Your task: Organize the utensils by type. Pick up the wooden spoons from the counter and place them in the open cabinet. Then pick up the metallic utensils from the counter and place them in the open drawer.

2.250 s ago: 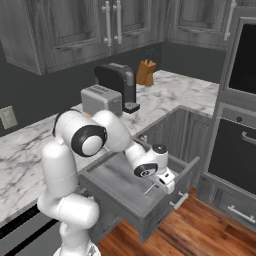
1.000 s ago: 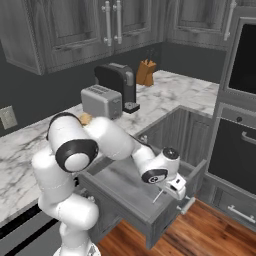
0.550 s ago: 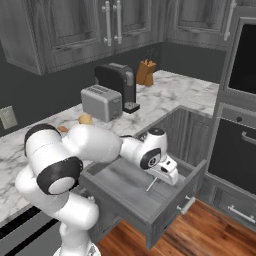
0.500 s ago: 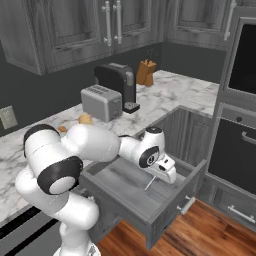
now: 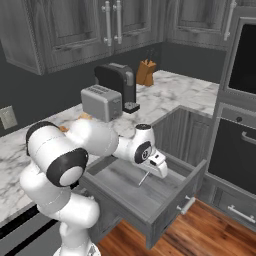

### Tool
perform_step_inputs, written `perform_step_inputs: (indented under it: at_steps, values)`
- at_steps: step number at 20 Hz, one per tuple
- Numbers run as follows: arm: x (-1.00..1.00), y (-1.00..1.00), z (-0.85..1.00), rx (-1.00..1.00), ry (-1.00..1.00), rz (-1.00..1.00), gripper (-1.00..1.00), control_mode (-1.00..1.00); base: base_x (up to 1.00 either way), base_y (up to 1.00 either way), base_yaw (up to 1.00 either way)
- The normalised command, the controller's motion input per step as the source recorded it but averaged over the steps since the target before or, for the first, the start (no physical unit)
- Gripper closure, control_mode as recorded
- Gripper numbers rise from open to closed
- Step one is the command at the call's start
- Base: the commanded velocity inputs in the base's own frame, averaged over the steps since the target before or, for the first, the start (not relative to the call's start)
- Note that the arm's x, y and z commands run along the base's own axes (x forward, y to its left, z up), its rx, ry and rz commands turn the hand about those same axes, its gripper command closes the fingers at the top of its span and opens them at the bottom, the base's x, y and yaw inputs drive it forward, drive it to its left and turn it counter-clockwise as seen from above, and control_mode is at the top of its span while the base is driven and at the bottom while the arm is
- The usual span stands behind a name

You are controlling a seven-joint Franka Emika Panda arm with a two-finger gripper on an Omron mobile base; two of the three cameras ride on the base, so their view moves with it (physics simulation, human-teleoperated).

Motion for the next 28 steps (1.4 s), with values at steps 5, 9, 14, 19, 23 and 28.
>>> perform_step_inputs:
  at_steps: [5,9,14,19,23,28]
  values:
    - [0.30,0.02,-0.42,0.01,0.00,0.00,1.00,-1.00,0.00,0.00,0.00]
    - [0.25,0.01,-0.43,0.04,-0.01,0.00,1.00,-1.00,0.00,0.00,0.00]
    - [0.17,0.06,-0.43,0.00,-0.11,0.00,1.00,-1.00,0.00,0.00,0.00]
    - [0.27,0.10,-0.52,0.00,-0.12,0.00,1.00,-1.00,0.00,0.00,0.00]
    - [0.27,0.05,-0.41,0.00,-0.08,0.00,1.00,-1.00,0.00,0.00,0.00]
    - [0.30,0.00,-0.17,0.00,0.00,0.00,1.00,-1.00,0.00,0.00,0.00]
